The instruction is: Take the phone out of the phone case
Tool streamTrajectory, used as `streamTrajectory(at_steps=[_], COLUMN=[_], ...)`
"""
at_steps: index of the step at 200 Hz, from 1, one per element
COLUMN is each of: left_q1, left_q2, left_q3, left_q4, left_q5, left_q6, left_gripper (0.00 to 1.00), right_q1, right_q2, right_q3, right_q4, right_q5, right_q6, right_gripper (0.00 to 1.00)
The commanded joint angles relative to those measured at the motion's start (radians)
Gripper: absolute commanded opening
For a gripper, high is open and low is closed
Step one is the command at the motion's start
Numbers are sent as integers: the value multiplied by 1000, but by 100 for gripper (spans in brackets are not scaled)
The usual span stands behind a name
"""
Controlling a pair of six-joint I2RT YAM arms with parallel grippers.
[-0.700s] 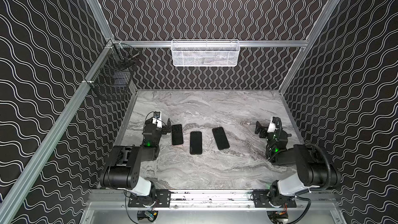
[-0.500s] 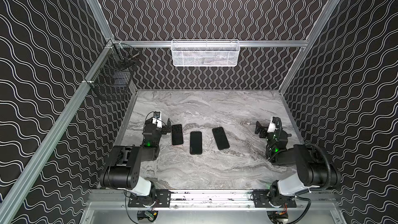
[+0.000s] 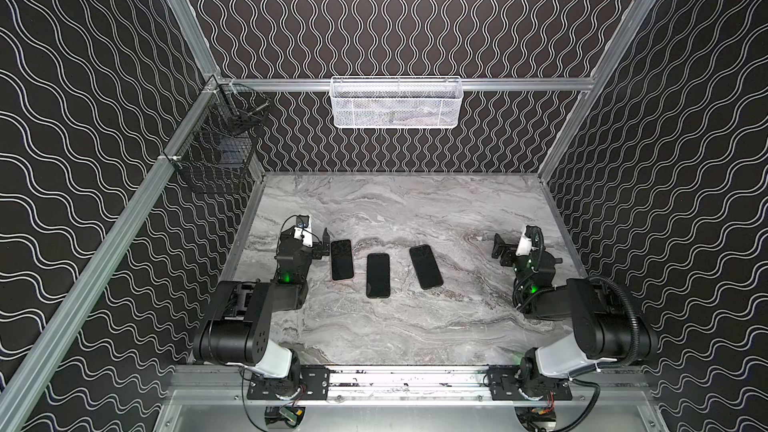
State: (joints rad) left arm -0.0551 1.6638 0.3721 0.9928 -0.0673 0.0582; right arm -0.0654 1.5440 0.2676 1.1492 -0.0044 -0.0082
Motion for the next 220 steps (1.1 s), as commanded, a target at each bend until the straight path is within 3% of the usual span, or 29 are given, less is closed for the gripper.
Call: streamTrajectory(at_steps=[1, 105, 124, 133, 140, 149, 160, 178, 200, 220], left_q1=[1, 0, -20, -40, -76, -110, -126, -139, -154, -164], left_q2=[1, -2, -28, -80, -132, -188, -245, -313, -344, -330], left_q3=[8, 4, 16, 49, 103, 195, 291, 432, 585, 739], left_q4=[23, 28, -8, -112, -259, -474, -667, -928, -1153, -1382], left_q5=[-2, -5, -82, -140, -253, -387, -429, -349, -198, -65], left_q6=[6, 9, 4, 6, -10, -63, -168, -341, -486, -567], left_gripper=[99, 99, 99, 99, 99, 99, 99, 99, 99, 99], right_q1=[1, 1, 0, 2, 3, 3, 2, 2, 8, 54], right_q2=[-3, -5, -35, -92, -155, -241, -316, -381, -425, -437], right_q3=[1, -5, -30, -36, -21, 39, 125, 215, 363, 516], right_q4=[21, 29, 65, 23, -62, -273, -503, -670, -932, -1210], right_q5=[3, -13, -25, -7, 12, 22, 15, -30, -170, -152], right_q6=[5, 2, -8, -3, 12, 55, 137, 262, 274, 283], right_gripper=[100, 100, 100, 100, 100, 99, 100, 99, 99, 99])
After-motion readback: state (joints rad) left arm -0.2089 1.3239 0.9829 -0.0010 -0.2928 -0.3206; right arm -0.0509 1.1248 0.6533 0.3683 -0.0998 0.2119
